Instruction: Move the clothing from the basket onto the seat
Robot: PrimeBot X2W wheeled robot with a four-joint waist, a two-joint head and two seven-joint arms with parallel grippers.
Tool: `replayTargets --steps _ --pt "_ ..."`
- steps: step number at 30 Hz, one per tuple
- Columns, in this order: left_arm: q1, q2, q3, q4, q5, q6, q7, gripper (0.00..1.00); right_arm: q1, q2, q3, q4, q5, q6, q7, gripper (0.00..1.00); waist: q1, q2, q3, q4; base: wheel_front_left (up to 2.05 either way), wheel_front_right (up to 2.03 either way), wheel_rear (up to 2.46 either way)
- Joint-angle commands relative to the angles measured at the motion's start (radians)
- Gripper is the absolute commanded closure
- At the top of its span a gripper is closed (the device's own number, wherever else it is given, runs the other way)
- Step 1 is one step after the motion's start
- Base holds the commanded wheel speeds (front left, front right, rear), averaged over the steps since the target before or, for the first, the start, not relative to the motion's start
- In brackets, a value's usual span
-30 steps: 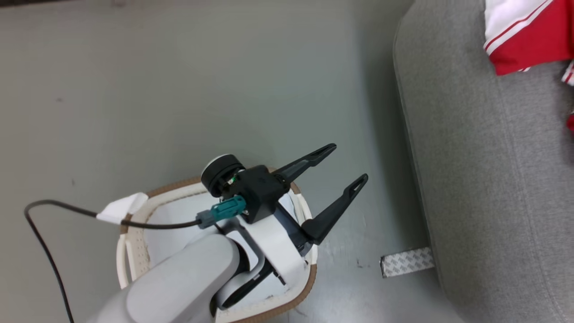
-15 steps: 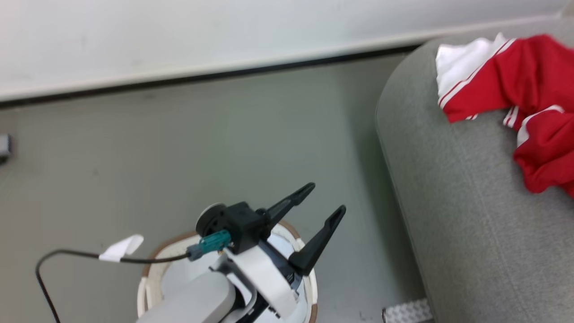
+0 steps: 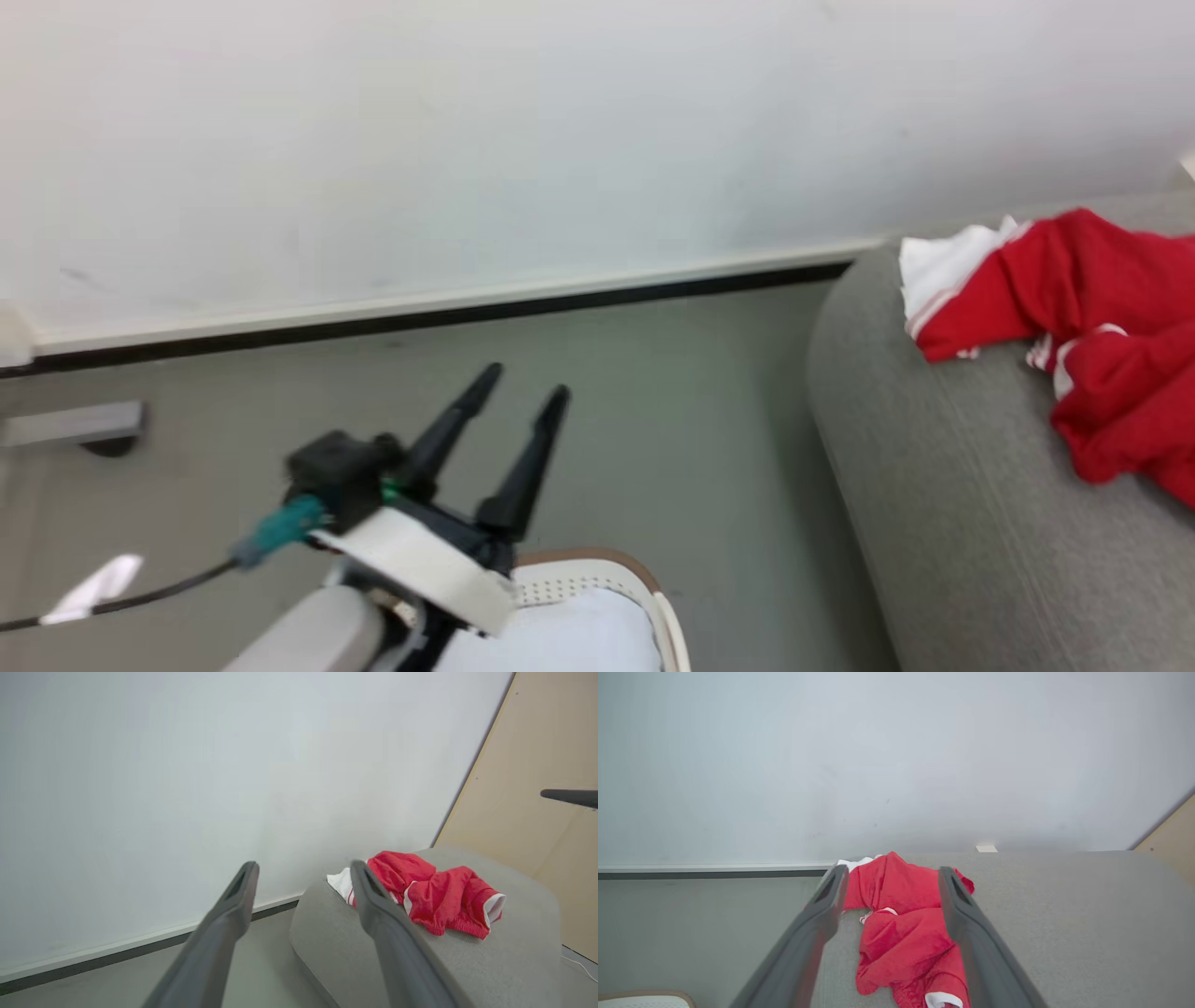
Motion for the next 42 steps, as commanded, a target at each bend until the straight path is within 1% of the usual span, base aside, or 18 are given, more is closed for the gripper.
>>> replayTargets --steps 1,3,5,7,9,12,14,17,19,21,22,25,29,32,36,42 --pt "0.043 0.016 0.041 -0.017 -0.028 0.01 -0.003 0.0 0.009 0.013 0.022 -0.007 0.026 -0.003 -0.041 0.0 0.0003 0.0 -0.041 0.045 0.0 0.0 0.0" --pt "0.079 0.025 0.089 -0.04 -0.034 0.022 -0.003 0.0 0.028 0.026 0.046 -0.026 0.041 -0.003 -0.098 0.0 0.0003 0.0 -0.054 0.064 0.0 0.0 0.0" --pt "0.122 0.036 0.132 -0.05 -0.028 0.044 -0.003 0.0 0.047 0.036 0.072 -0.049 0.041 -0.003 -0.166 0.0 0.0003 0.0 -0.065 0.08 0.0 0.0 0.0" --pt "0.167 0.032 0.182 -0.053 -0.024 0.077 -0.003 0.0 0.075 0.062 0.083 -0.066 0.036 -0.003 -0.242 0.0 0.0003 0.0 -0.074 0.099 0.0 0.0 0.0" --pt "0.204 0.021 0.217 -0.059 -0.015 0.092 -0.003 0.0 0.111 0.09 0.069 -0.081 0.013 -0.003 -0.319 0.0 0.0003 0.0 -0.08 0.119 0.0 0.0 0.0" --pt "0.264 0.001 0.271 -0.071 -0.018 0.081 -0.003 0.0 0.174 0.16 0.064 -0.095 -0.017 -0.002 -0.422 0.0 0.0003 0.0 -0.086 0.135 0.0 0.0 0.0" --pt "0.292 -0.01 0.313 -0.076 0.011 0.08 -0.003 0.0 0.219 0.205 0.074 -0.098 -0.045 -0.002 -0.484 0.0 0.0003 0.0 -0.088 0.14 0.0 0.0 0.0" --pt "0.337 -0.043 0.363 -0.078 0.068 0.075 -0.003 0.0 0.281 0.294 0.091 -0.083 -0.068 -0.003 -0.575 0.0 0.0003 0.0 -0.089 0.144 0.0 0.0 0.0" --pt "0.359 -0.065 0.393 -0.071 0.101 0.067 -0.003 0.0 0.326 0.347 0.119 -0.072 -0.078 -0.002 -0.617 0.0 0.0003 0.0 -0.09 0.145 0.0 0.0 0.0" --pt "0.375 -0.09 0.415 -0.058 0.134 0.046 -0.003 0.0 0.36 0.37 0.14 -0.051 -0.103 -0.003 -0.664 0.0 0.0003 0.0 -0.09 0.146 0.0 0.0 0.0" --pt "0.375 -0.09 0.415 -0.058 0.134 0.046 -0.003 0.0 0.36 0.37 0.14 -0.051 -0.103 -0.003 -0.664 0.0 0.0003 0.0 -0.09 0.146 0.0 0.0 0.0" --pt "0.396 -0.111 0.44 -0.017 0.173 0.018 -0.003 0.0 0.4 0.395 0.184 -0.009 -0.142 -0.002 -0.742 0.0 0.0003 0.0 -0.093 0.141 0.0 0.0 0.0" --pt "0.428 -0.143 0.489 0.023 0.227 0.003 -0.003 0.0 0.431 0.421 0.238 0.057 -0.177 -0.003 -0.85 0.0 0.0003 0.0 -0.097 0.131 0.0 0.0 0.0" --pt "0.45 -0.171 0.524 0.033 0.274 -0.023 -0.003 0.0 0.443 0.434 0.27 0.103 -0.215 -0.002 -0.917 0.0 0.0003 0.0 -0.096 0.127 0.0 0.0 0.0" --pt "0.478 -0.211 0.564 0.036 0.328 -0.059 -0.003 0.0 0.446 0.468 0.268 0.156 -0.235 -0.003 -0.964 0.0 0.0003 0.0 -0.098 0.125 0.0 0.0 0.0" --pt "0.511 -0.263 0.612 0.054 0.386 -0.109 -0.003 0.0 0.426 0.497 0.281 0.204 -0.237 -0.003 -0.987 0.0 0.0003 0.0 -0.103 0.121 0.0 0.0 0.0"
